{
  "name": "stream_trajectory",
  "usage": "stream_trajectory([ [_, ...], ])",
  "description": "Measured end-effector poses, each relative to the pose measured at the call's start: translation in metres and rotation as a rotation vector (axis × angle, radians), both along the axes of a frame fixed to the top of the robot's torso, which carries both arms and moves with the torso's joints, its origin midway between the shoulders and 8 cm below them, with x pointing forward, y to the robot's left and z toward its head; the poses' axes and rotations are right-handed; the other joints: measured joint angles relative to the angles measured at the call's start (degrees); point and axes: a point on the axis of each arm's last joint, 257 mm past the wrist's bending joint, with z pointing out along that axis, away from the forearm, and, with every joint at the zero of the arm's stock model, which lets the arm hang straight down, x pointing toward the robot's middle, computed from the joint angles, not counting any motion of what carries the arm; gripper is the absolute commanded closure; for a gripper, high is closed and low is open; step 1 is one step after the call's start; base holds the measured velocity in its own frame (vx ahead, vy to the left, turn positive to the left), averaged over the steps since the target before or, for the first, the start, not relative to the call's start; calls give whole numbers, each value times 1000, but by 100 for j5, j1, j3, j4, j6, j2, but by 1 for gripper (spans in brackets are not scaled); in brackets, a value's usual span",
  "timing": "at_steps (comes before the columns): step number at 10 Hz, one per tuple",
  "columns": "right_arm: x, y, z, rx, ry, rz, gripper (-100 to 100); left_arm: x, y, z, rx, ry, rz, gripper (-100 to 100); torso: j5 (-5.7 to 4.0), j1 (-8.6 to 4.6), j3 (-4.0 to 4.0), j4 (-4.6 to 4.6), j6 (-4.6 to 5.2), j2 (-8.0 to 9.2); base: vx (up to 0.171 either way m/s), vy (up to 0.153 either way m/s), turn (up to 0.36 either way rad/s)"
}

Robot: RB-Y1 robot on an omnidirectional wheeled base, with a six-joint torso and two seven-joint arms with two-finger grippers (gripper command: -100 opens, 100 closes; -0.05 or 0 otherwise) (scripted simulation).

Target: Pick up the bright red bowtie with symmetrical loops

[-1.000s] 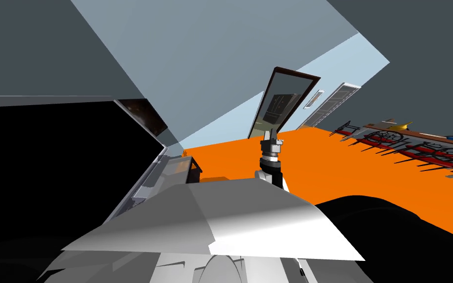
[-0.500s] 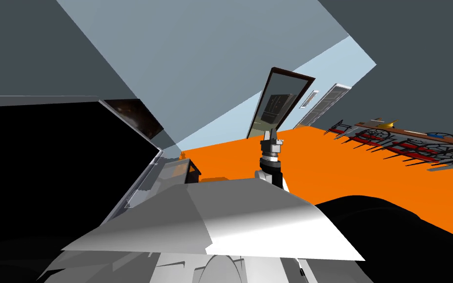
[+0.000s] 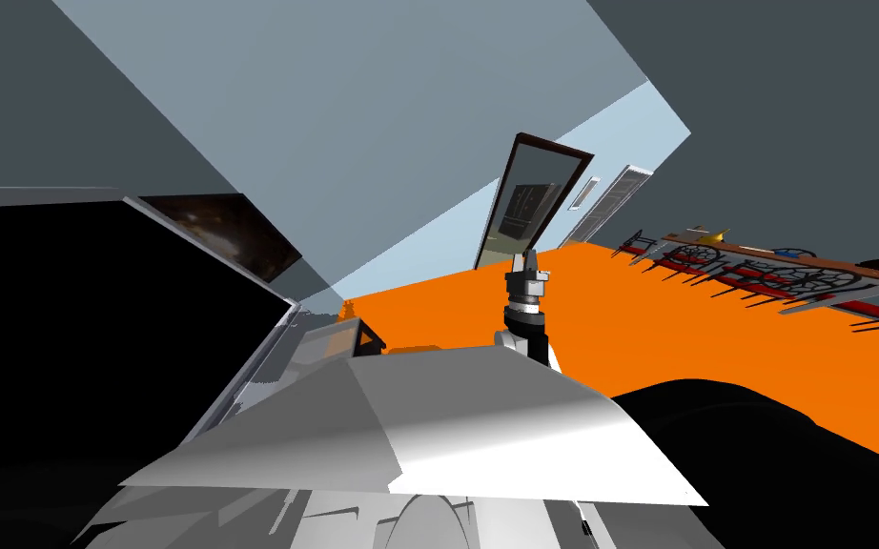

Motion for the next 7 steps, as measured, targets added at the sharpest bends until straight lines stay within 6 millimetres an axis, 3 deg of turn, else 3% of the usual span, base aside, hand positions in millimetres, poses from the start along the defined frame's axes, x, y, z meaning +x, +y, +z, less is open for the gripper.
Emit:
stream_trajectory([
  [6, 0, 0, 0, 0, 0, 0, 0, -34, 6, -3, -25, 94, -7, -100, -2, -7, 15, 6, -2, 27, 53, 0, -48],
  [7, 0, 0, 0, 0, 0, 0, 0, -34, 5, -3, -27, 95, -8, 0, -2, -8, 20, 7, -4, 36, 5, 1, 2],
])
